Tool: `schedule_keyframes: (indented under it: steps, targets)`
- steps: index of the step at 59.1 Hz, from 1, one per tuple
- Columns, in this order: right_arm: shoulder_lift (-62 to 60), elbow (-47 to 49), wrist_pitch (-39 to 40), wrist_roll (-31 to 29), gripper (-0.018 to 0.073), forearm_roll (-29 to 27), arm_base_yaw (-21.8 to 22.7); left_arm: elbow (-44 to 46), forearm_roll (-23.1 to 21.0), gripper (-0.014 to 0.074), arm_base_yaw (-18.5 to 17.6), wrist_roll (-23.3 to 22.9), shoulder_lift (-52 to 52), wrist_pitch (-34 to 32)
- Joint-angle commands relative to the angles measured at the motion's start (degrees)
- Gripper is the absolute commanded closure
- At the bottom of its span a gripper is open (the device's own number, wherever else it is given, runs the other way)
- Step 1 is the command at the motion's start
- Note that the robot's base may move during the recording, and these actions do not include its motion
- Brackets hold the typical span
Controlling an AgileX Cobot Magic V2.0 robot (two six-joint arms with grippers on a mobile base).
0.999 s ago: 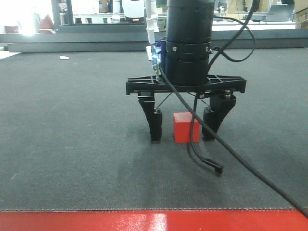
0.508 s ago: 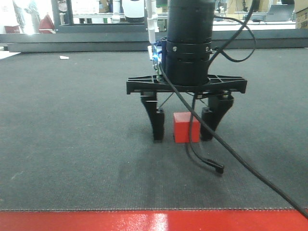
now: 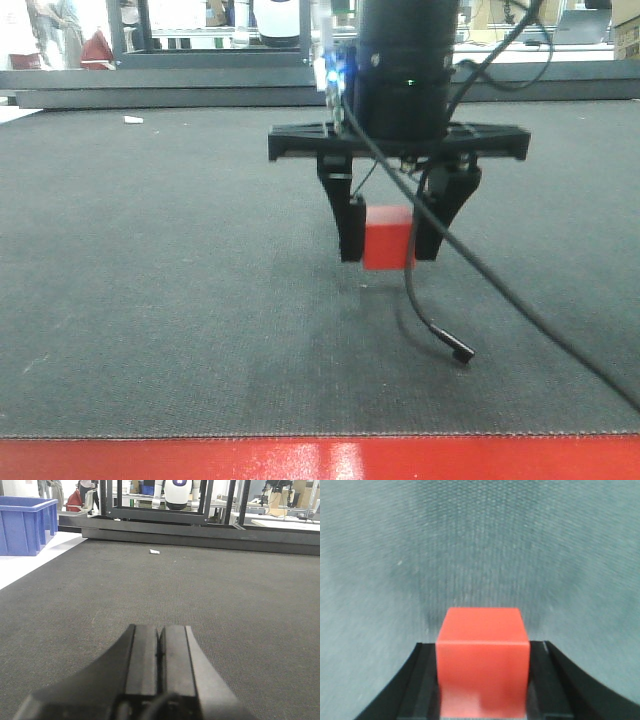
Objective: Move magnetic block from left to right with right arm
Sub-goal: 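Lift the red cube off the table with the right gripper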
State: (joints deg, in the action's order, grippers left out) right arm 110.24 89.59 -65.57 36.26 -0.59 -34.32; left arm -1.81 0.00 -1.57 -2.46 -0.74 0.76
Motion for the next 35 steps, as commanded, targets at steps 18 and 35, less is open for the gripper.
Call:
schedule_keyframes:
  steps: [18,35]
  targets:
    - [-18.2,-10.8,8.2,-14.9,0.043,-5.3,6.2,-0.5,0.0,0.0713,-0.3,-0.2,-0.6,-5.1]
    - [-36.8,-28.1,20.2,-19.6,0.043,-5.3,17.3,-0.5,0.0,0.0713,-0.3,-0.2,-0.6,-5.1]
